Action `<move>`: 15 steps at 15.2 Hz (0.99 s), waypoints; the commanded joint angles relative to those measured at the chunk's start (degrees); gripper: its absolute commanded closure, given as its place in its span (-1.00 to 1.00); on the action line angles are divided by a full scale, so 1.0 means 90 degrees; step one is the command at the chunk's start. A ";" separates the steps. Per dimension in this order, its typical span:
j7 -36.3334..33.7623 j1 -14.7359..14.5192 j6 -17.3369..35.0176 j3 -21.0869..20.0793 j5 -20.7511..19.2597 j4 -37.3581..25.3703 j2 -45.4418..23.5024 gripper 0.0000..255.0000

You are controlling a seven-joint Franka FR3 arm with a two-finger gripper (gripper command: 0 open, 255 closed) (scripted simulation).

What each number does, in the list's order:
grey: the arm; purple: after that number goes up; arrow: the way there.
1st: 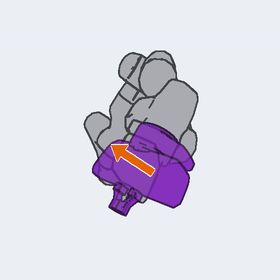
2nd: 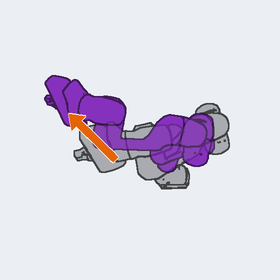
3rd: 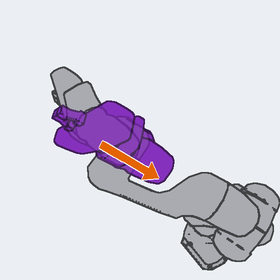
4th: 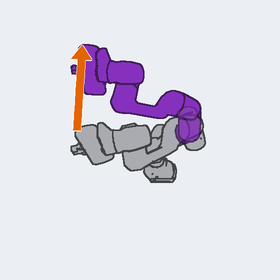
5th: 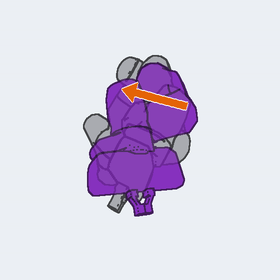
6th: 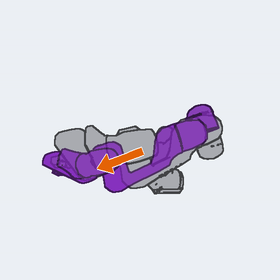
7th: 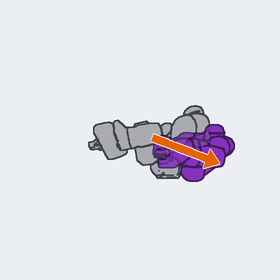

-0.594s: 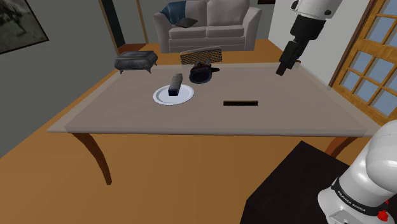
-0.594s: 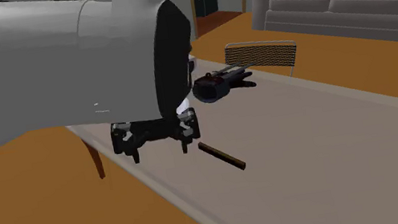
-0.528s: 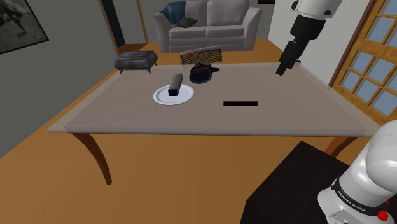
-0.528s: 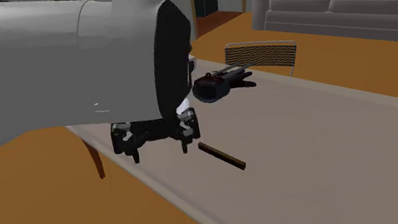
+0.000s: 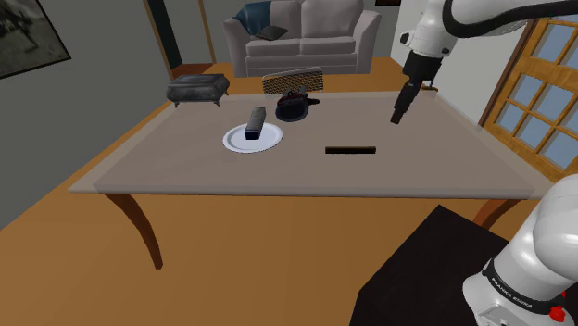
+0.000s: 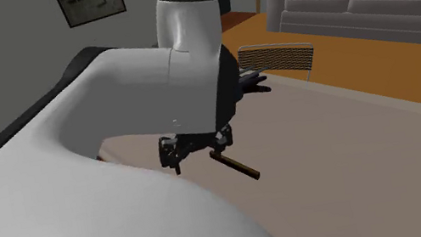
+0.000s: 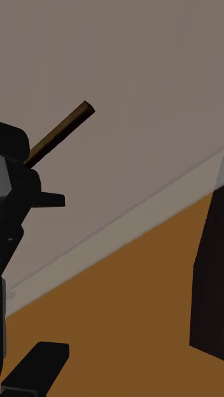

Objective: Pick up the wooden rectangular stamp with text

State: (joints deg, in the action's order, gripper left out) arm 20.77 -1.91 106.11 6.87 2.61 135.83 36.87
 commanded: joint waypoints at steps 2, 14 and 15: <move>0.0601 -0.0078 0.0465 0.0252 -0.0093 -0.0062 -0.0613 -1.00; 0.3055 -0.0340 0.1954 0.1069 0.0111 -0.0982 -0.3413 -1.00; 0.3262 -0.0345 0.2040 0.1102 0.0173 -0.1117 -0.3671 -1.00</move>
State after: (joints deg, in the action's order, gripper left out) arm 48.16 -4.83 123.56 16.49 3.51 127.31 6.59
